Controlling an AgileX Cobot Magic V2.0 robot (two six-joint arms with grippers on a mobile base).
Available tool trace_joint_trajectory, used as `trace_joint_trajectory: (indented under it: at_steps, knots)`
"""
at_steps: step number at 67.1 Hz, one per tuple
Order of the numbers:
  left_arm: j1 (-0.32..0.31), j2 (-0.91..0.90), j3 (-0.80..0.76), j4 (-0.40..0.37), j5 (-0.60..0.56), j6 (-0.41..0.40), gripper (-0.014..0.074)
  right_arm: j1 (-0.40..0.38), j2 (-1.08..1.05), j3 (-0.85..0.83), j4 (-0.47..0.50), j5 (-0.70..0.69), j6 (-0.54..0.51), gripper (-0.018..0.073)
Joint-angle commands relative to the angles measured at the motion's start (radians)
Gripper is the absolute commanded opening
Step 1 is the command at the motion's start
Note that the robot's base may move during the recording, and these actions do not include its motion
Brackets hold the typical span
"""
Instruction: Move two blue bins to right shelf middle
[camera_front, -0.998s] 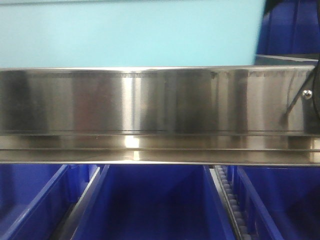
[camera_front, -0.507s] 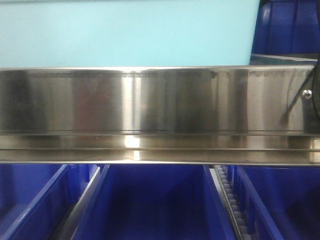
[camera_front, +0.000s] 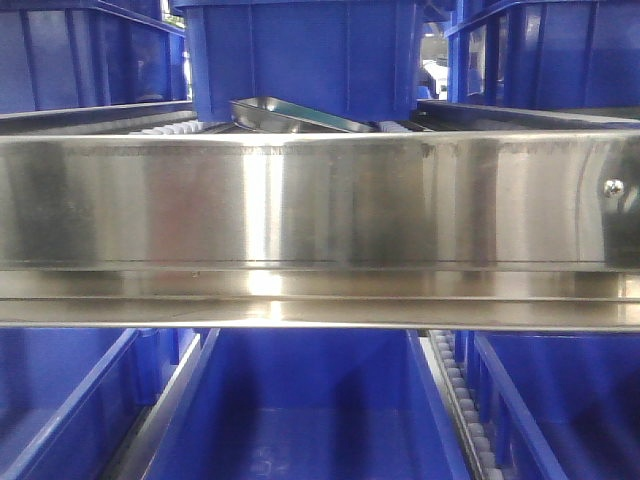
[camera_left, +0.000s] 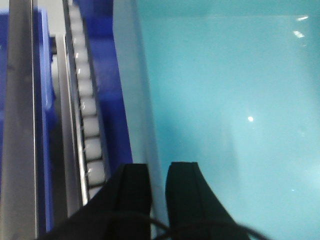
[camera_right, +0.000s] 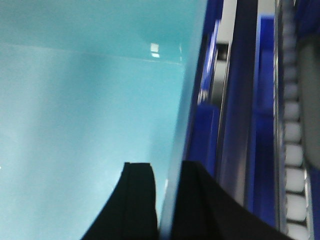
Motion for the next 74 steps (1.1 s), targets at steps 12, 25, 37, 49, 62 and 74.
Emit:
trace_joint_trajectory:
  at_steps: [12,25,37,49,62,74]
  knots:
    - [0.0,-0.03,-0.084,-0.075,-0.013,0.015,-0.0111,-0.004,-0.015,-0.116,-0.026,-0.006,-0.019,-0.0153]
    - [0.0,-0.03,-0.084,-0.075,-0.015,0.015,-0.0111,-0.004,-0.015,-0.12,-0.026,-0.014,-0.019,-0.0153]
    - [0.0,-0.03,-0.084,-0.073,-0.015,0.015,-0.0111,-0.004,-0.013,-0.12,-0.026,-0.035,-0.019,-0.0153]
    - [0.0,-0.03,-0.084,-0.073,-0.015,0.015,-0.0111,-0.004,-0.013,-0.12,-0.026,-0.046,-0.019,-0.0153]
    - [0.0,-0.03,-0.084,-0.069,-0.015,0.015,-0.0111,-0.004,-0.013,-0.12,-0.026,-0.046,-0.019,-0.0153]
    - [0.0,-0.03,-0.084,-0.069,-0.015,0.015,-0.0111,-0.004,-0.013,-0.12,-0.026,-0.046,-0.019,-0.0153]
